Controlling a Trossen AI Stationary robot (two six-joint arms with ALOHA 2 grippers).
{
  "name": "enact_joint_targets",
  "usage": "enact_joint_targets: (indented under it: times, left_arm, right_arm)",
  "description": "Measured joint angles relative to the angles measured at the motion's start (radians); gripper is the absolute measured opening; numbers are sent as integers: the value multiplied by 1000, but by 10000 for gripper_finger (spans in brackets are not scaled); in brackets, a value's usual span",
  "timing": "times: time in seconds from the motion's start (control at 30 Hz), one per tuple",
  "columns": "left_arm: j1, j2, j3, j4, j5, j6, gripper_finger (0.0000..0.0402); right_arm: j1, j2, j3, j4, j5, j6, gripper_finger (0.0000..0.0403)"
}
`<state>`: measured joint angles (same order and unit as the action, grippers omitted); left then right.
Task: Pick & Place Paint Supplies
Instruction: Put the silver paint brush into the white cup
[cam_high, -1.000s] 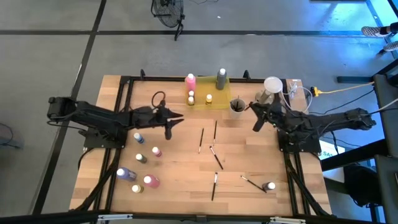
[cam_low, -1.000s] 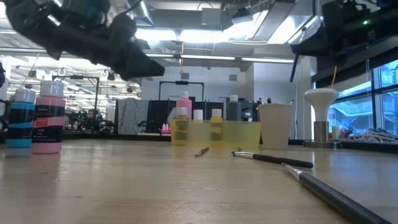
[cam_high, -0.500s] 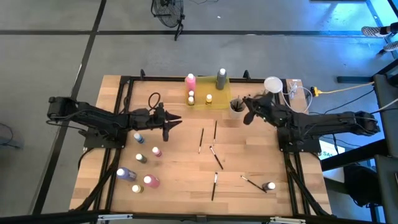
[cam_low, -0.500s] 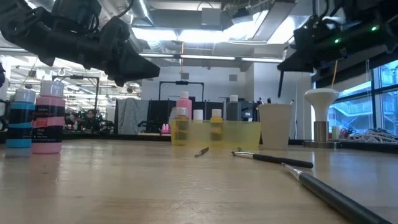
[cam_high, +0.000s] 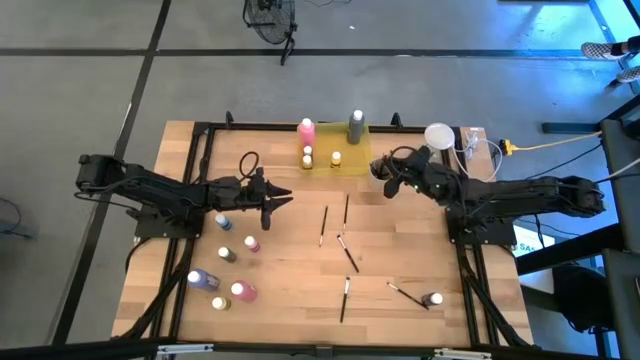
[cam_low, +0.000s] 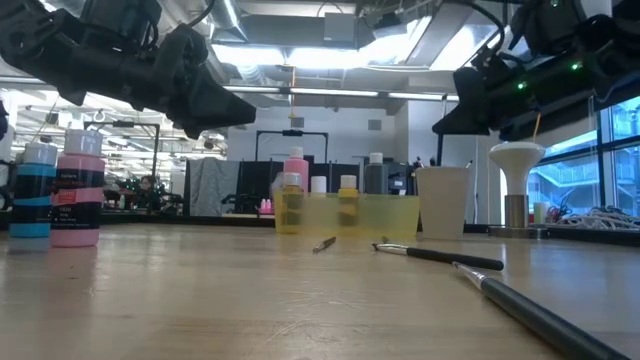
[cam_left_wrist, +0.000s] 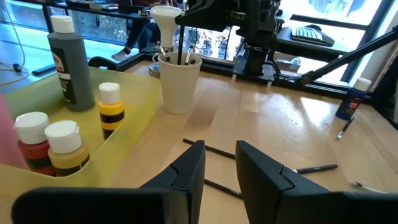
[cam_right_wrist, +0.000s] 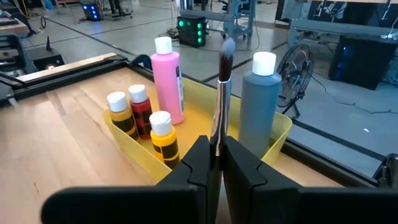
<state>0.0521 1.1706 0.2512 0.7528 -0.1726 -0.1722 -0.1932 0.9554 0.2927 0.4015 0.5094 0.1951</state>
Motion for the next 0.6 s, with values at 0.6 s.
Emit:
enact_joint_targets:
  times: [0.6]
  left_arm:
    - [0, 0, 0, 0, 38, -47, 84]
  right_arm:
    - [-24, 27, 0, -1, -16, 33, 72]
